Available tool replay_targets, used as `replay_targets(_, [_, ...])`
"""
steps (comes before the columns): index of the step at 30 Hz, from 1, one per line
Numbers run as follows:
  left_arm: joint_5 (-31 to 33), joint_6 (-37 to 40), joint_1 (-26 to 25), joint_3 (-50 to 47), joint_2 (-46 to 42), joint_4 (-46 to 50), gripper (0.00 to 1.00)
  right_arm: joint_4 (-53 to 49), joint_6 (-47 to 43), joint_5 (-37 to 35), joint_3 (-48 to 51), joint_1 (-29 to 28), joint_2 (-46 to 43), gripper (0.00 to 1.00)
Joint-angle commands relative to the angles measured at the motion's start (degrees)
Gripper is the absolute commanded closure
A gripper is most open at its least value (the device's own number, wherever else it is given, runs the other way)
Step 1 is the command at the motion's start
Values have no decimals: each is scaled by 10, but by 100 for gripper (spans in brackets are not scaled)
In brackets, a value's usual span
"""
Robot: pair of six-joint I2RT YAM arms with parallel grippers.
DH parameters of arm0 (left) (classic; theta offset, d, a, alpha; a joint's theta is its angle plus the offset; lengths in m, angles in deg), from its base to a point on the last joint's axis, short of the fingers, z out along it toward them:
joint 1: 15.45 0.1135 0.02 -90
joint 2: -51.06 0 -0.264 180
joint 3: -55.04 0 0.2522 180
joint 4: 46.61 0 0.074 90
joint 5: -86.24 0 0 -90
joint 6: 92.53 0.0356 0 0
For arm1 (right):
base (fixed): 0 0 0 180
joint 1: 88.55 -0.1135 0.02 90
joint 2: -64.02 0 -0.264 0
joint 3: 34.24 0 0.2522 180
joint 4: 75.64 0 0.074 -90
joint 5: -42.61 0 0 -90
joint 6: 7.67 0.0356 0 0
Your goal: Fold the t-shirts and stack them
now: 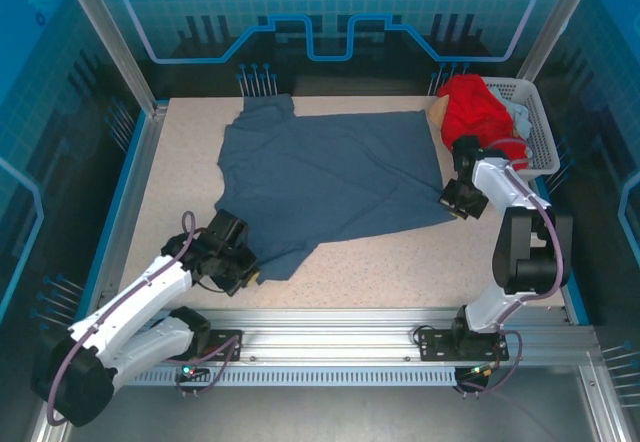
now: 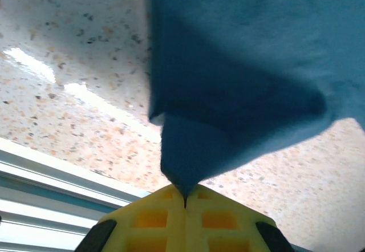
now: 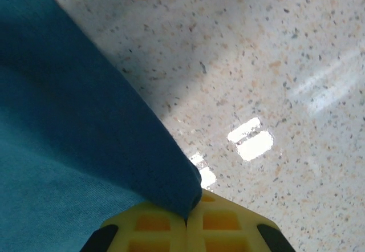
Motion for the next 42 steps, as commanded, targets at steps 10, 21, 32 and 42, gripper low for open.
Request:
replay_targets(10, [125, 122, 50, 151, 69, 86, 100, -22, -66, 37, -90, -14, 25, 100])
replay_targets(21, [105, 264, 178, 187, 249, -14, 100, -26, -62, 54, -106, -59, 72, 100])
replay_targets(32, [183, 302, 73, 166, 183, 29, 43, -27, -80, 64, -107, -67, 77, 100])
replay_targets(42, [144, 384, -108, 192, 328, -20, 47, -29, -86, 65, -103, -67, 72, 100])
